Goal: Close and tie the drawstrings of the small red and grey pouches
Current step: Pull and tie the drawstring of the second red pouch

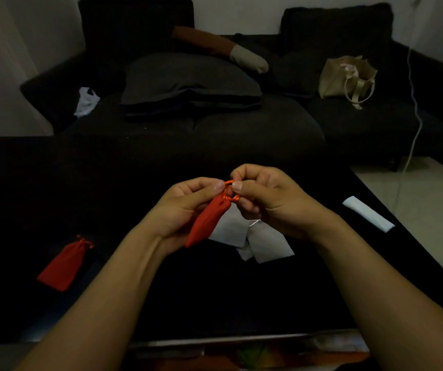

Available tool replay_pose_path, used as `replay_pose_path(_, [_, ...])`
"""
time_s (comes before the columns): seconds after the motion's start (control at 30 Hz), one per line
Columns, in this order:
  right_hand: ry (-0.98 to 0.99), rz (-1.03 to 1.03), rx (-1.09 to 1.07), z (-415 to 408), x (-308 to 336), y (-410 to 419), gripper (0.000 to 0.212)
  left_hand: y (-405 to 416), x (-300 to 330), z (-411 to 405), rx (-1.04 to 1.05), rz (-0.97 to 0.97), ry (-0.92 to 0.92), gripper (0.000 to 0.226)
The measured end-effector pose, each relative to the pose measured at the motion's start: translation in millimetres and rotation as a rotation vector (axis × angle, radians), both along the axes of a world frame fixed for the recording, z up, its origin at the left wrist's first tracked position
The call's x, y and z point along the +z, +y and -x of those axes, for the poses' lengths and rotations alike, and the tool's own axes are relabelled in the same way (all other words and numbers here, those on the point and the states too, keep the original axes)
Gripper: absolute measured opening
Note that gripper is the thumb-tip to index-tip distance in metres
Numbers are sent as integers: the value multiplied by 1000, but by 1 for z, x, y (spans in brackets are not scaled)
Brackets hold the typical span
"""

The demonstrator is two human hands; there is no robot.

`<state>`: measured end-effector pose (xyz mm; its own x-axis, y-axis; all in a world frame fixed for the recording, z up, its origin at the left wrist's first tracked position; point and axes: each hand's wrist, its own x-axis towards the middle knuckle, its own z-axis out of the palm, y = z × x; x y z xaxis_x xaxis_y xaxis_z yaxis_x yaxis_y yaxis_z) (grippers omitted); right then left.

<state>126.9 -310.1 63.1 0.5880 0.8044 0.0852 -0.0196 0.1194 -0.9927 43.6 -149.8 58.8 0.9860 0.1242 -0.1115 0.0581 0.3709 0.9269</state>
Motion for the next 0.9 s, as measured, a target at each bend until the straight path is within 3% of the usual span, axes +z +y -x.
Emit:
replay_pose_path(0.13, [-18,49,-84,-4,-3,1,3,1,-2,-3,71,66,50,13])
replay_pose_path(0.2, [-127,120,-163,-8,-3,-3,11,3,-3,-4,132,-3,41,15])
replay_pose_path(0.27, [-320,258,-222,-13,-1,-11,18,7,-4,-5,191,-126,5,16])
replay_pose_path(0.37, [-658,478,-274,-15,4,-18,10,10,-6,-5,275,-414,-75,18])
replay_pose_path(0.47, [-909,425,-278,-10,5,-13,5,11,-10,-5,248,-701,-148,19])
replay_pose_path(0.6, [-1152,375,-263,-3,1,-2,11,7,-10,-2,46,-837,-169,24])
replay_pose_path(0.7, [-1088,334,-298,-5,-1,-2,9,6,-7,1,-37,-754,-168,33])
replay_pose_path(0.83, [-599,232,-272,-10,0,-10,7,6,-1,3,-70,-607,-197,40])
replay_pose_path(0.9, [-452,199,-267,-11,-2,-12,6,6,0,4,-18,-515,-211,40])
